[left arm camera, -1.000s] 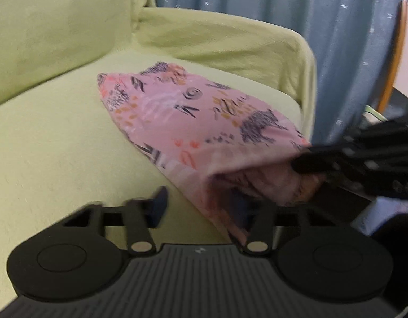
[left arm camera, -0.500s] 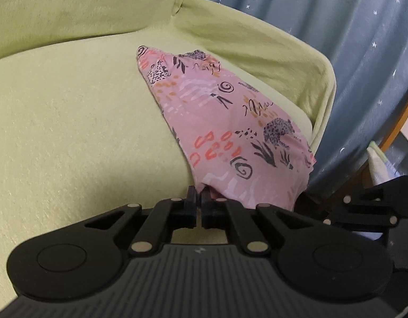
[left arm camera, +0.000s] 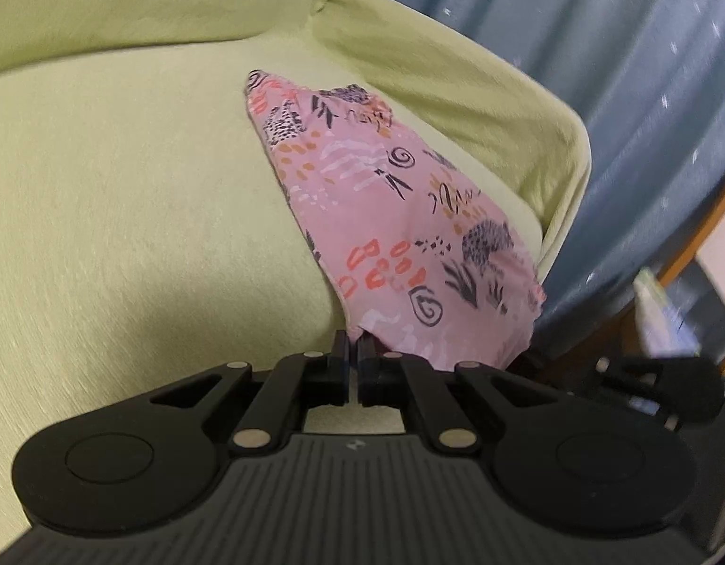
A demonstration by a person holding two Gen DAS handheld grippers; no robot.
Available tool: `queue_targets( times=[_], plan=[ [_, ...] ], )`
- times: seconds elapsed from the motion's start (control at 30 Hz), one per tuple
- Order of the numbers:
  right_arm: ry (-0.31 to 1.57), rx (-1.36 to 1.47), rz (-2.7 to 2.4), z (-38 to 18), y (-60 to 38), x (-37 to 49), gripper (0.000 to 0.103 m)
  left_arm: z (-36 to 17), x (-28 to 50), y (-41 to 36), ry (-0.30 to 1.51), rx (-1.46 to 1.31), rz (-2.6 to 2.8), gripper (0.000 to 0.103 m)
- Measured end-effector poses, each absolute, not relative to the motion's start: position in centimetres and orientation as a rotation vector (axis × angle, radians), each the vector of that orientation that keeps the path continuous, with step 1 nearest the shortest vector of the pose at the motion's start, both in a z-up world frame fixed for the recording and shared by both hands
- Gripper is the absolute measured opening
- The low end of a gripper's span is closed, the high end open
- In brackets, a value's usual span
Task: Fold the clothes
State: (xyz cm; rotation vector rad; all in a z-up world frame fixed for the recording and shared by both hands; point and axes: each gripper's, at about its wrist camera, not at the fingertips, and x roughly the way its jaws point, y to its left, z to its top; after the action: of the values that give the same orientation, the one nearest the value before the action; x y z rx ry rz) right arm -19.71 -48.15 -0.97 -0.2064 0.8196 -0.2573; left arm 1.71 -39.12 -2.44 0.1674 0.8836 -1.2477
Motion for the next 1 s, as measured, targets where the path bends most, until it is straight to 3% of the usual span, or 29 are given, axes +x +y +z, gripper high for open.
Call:
queue_targets(
  times=[0.2,0.43,0.53,0.6,0.67,1.0],
  plan=[
    [0.674,-0.237,-0.417,0.8,-49.3,-20.7,0.000,-2.9,1.2,-38.9,0.871,0.210,-1.251,0.001],
    [0.754,-0.269,-0.269,-2.5,-47.7,-19.0,0.000,-2.8,2.0,-38.9,0.905,0.155,-1.241,0.001],
    [0.772,-0.254,-0.257,-2.8,-47.6,-18.8,0.009,-2.7,2.2,-39.0,0.907,0.155,-1.238,0.001],
    [0.775,-0.247,-0.258,-2.7,-47.6,-19.0,0.025,-2.7,2.3,-39.2,0.906,0.158,-1.240,0.001],
    [0.783,-0.248,-0.253,-2.8,-47.5,-19.0,0.032,-2.7,2.3,-39.2,0.907,0.159,-1.242,0.001],
    [0.820,-0.378,-0.259,-3.9,-46.0,-18.1,0.030,-3.0,3.4,-39.1,0.960,0.120,-1.239,0.002]
  ],
)
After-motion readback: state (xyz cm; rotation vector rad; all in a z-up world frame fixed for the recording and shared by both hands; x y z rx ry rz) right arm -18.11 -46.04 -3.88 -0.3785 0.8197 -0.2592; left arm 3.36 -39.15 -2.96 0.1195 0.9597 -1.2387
